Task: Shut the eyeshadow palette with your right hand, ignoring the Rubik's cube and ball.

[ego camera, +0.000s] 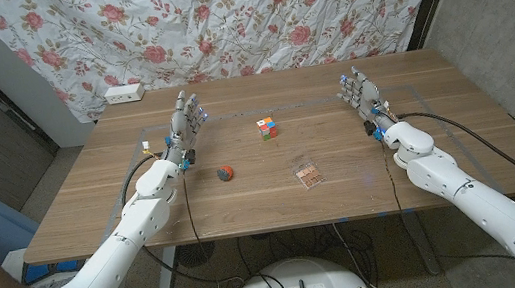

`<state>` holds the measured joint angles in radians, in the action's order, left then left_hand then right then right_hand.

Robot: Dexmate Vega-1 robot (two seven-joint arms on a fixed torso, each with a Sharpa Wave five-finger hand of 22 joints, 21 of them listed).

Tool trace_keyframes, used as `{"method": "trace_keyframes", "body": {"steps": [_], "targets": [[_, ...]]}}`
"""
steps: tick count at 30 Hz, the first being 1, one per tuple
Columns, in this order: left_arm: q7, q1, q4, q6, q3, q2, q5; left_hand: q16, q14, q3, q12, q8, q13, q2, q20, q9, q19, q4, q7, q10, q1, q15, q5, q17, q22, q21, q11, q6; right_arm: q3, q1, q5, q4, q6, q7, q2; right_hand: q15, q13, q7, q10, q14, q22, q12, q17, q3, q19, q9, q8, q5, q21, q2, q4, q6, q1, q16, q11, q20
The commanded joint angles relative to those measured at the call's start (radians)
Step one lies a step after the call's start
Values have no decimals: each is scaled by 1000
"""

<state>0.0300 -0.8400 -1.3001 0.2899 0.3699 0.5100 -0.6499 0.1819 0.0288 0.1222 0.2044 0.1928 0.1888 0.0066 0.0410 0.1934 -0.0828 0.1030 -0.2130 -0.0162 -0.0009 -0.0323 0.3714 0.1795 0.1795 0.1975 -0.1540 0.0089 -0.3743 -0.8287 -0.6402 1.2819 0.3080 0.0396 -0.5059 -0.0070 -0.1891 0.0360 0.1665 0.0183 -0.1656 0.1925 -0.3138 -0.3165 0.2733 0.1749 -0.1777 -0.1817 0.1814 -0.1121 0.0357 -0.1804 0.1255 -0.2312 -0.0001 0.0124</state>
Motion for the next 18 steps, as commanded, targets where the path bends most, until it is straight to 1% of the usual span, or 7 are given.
{"method": "trace_keyframes", "body": {"steps": [1, 7, 10, 15, 18], "targets": [[0, 0, 0, 0, 0, 0, 0, 6, 4, 9, 5, 5, 4, 8, 1, 4, -7, -2, -7, 1, 6, -23, 3, 5, 3, 4, -5, -2, -2, -11, 18, 12, 22, -2, -8, 1, -3, 4, 5, 8, -5, 5, -1, -8, 2, 3, -7, -6, 6, -1, 2, -8, 6, -5, 1, 2], [0, 0, 0, 0, 0, 0, 0, 6, 5, 9, 5, 5, 4, 8, 0, 4, -7, -2, -7, 1, 6, -23, 3, 5, 3, 4, -7, -2, -7, -19, 35, 48, 11, -12, -23, -1, -2, 5, 6, 7, -5, 5, 1, -10, -4, 3, -8, -7, 4, -3, 5, -9, 8, -3, 0, 0], [0, 0, -1, 0, 0, 0, 0, 6, 4, 9, 5, 5, 4, 8, 1, 4, -7, -2, -7, 0, 6, -23, 3, 5, 3, 4, -6, -2, -15, -19, 50, 65, 6, -14, -30, -2, -2, 5, 5, 5, -5, 4, 3, -11, -19, 3, -8, -8, -1, -5, 7, -9, 10, -2, 1, -2], [0, 0, 0, 0, 0, 0, 0, 6, 4, 9, 5, 5, 4, 8, 1, 4, -7, -2, -7, 1, 6, -23, 3, 5, 3, 4, -7, -2, -25, -15, 76, 88, 3, -21, -41, -2, -2, 6, 2, 0, -5, 3, 5, -13, -33, 2, -8, -8, -4, -7, 10, -7, 11, 1, 2, -1], [0, 0, 0, 0, 0, 0, 0, 6, 4, 9, 5, 5, 4, 8, 1, 4, -7, -2, -7, 1, 6, -22, 3, 5, 3, 4, -5, -2, -30, -14, 88, 103, -3, -17, -52, 3, -2, 4, 2, -10, -5, 3, 7, -15, -42, 3, -9, -8, -5, -8, 14, -9, 14, 6, 4, 0]]}}
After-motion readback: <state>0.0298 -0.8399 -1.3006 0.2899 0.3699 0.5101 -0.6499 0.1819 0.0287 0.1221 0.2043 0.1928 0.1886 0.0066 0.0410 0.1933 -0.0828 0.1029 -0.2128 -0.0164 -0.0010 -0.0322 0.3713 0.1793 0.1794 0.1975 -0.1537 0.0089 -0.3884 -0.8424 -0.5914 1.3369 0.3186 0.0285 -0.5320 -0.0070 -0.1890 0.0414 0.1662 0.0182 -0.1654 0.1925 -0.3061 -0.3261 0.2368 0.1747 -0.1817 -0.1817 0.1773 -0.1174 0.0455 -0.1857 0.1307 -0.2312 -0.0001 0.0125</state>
